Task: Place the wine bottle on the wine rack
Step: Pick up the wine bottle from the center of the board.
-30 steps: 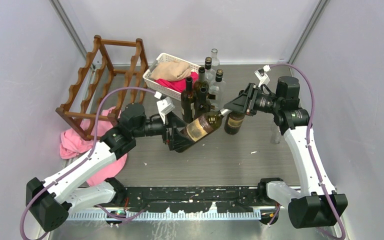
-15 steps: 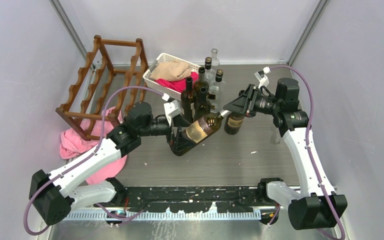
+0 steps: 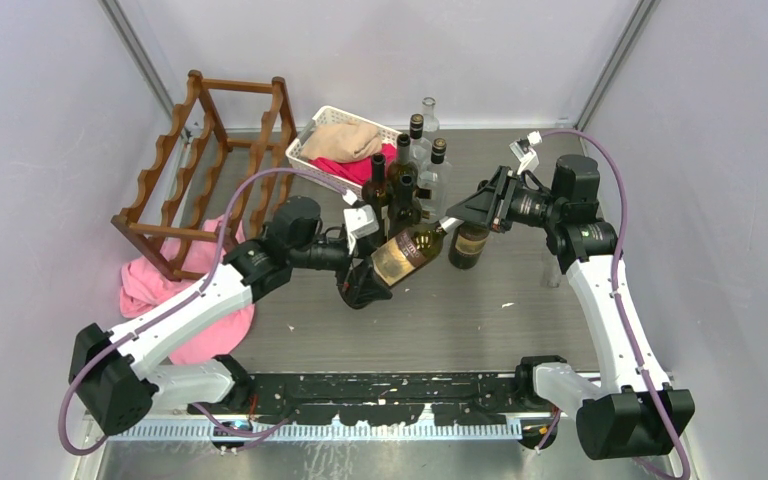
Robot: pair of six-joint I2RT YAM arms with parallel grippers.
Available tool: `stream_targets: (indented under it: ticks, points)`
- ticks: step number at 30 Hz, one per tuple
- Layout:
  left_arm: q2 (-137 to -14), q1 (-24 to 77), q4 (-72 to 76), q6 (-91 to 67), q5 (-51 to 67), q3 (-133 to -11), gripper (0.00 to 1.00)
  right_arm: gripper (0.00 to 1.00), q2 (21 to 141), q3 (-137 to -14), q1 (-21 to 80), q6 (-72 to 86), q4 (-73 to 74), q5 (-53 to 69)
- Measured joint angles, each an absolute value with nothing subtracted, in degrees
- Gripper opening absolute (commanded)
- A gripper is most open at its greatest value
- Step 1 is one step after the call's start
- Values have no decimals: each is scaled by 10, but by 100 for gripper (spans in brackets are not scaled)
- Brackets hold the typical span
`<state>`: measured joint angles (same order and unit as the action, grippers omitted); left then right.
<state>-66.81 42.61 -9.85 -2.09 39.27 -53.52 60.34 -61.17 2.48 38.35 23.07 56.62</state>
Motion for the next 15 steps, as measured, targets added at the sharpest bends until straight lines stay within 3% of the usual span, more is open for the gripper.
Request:
stream_targets:
  ticks: [5,9,11,12,13,14,15]
  points:
    - [-678,426,-161,11,390,-545,82,1,603,-612,25,383,231,566]
    - [-700,427,-183,21,391,-554,81,1,603,-612,25,378,232,566]
    - [-709,427,-185,21,393,-558,71,1,603,-612,25,376,232,565]
    - [-713,427,-185,20,396,-560,58,1,603,-612,25,374,233,565]
    - [-715,427,-185,19,397,-560,24,1,603,-612,25,373,235,565]
    - [-718,426,-185,18,401,-561,8,1,604,-612,25,371,237,565]
    - [-723,426,-184,16,404,-562,3,2,603,-612,24,368,241,565]
